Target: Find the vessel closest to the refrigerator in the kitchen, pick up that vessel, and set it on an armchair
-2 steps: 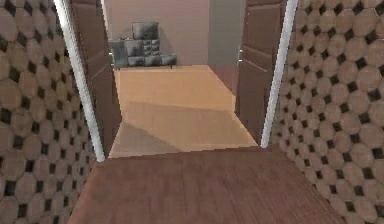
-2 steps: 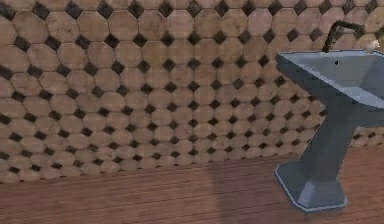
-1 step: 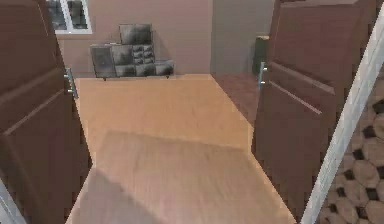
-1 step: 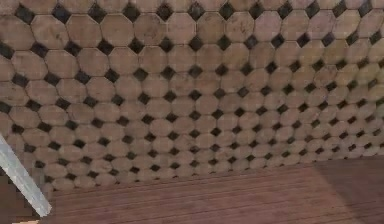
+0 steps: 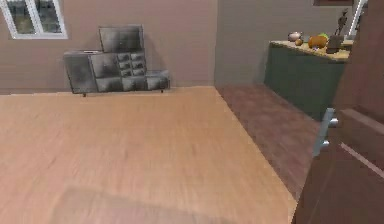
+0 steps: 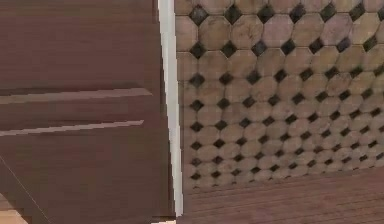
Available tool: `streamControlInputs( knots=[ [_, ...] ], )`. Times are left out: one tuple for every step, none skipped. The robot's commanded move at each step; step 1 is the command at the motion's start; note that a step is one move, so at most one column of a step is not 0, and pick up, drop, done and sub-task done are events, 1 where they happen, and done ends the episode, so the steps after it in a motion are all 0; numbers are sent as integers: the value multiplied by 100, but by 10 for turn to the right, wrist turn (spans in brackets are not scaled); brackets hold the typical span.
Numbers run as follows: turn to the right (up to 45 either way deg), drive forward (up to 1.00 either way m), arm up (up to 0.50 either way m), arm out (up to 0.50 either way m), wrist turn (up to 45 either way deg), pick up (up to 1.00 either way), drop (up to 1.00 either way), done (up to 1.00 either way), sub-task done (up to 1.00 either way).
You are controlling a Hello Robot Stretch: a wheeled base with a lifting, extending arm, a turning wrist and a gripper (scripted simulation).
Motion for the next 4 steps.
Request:
streamControlInputs(
  knots=[
    [0,100,0,0,0,0,0,0,0],
    [60,0,0,0,0,0,0,0,0],
    [0,15,0,0,0,0,0,0,0],
    [450,0,0,0,0,0,0,0,0]
  ],
)
